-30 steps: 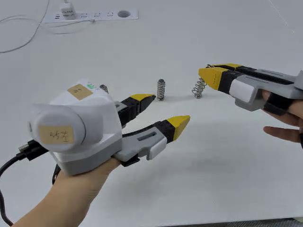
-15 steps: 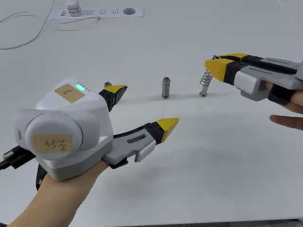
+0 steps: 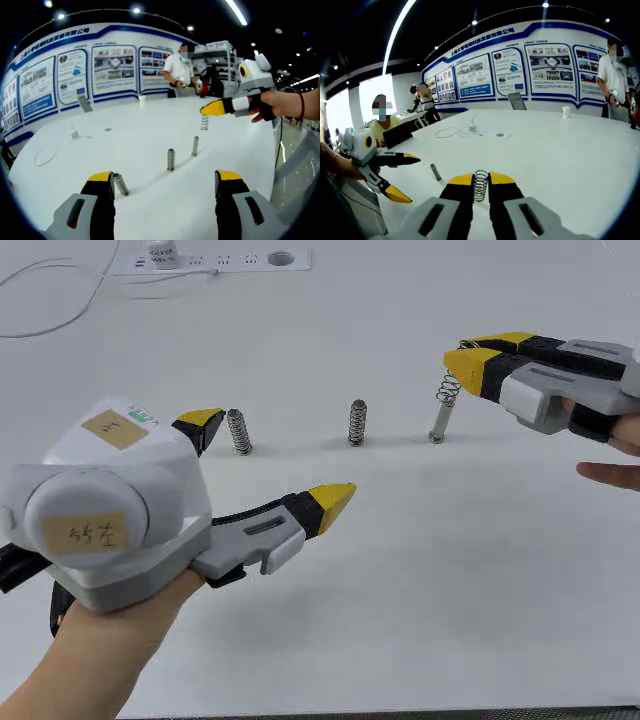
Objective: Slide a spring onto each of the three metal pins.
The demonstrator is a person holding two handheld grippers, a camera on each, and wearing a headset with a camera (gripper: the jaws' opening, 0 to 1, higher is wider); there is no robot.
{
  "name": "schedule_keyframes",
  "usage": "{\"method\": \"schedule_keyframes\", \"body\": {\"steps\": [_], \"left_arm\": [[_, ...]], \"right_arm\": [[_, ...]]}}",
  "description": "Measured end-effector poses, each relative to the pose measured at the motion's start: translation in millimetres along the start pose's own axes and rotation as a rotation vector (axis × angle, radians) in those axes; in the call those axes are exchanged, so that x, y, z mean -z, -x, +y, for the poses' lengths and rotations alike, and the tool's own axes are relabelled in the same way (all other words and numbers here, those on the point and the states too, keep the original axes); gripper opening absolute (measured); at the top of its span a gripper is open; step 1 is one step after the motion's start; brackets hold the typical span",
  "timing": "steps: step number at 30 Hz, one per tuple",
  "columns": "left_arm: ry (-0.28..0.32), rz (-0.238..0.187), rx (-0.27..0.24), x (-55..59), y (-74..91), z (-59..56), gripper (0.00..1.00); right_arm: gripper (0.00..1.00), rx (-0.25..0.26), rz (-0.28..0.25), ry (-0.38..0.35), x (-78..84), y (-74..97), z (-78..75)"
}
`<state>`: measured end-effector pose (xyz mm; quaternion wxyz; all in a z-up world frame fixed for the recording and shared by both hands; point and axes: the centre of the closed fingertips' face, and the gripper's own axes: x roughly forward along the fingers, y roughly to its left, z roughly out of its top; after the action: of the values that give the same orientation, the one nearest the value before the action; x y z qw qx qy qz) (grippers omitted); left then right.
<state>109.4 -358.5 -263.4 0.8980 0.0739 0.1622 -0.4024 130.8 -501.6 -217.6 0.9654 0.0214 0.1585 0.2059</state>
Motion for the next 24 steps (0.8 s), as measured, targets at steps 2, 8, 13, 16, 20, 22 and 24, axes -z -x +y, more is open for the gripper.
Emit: {"method": "schedule_keyframes", "body": {"steps": [2, 8, 13, 16, 20, 22, 24], "left_arm": [[0.009, 0.003, -0.004, 1.4, -0.2, 2.5, 0.85], [0.041, -0.019, -0.012, 0.9, 0.6, 7.4, 0.92], [0.042, -0.003, -0.027, 5.1, 0.2, 13.4, 0.95], [0.049, -0.005, -0.037, 5.4, 0.5, 16.7, 0.97], [0.058, -0.004, -0.045, 6.3, 0.5, 20.0, 1.0], [0.056, 0.007, -0.051, 8.7, 0.6, 21.8, 1.0], [0.058, 0.013, -0.051, 10.4, 0.5, 22.3, 1.0]], "right_arm": [[0.11, 0.009, 0.002, 0.015, -0.4, -0.7, -2.9], [0.12, 0.029, 0.012, 0.031, 3.9, -7.7, -14.1], [0.12, 0.041, 0.023, 0.044, 10.0, -12.9, -19.5], [0.12, 0.052, 0.03, 0.045, 14.8, -15.6, -24.1], [0.12, 0.061, 0.038, 0.049, 19.9, -18.0, -27.0], [0.12, 0.062, 0.039, 0.05, 22.1, -19.2, -28.1], [0.12, 0.066, 0.038, 0.06, 23.2, -20.0, -29.3]]}}
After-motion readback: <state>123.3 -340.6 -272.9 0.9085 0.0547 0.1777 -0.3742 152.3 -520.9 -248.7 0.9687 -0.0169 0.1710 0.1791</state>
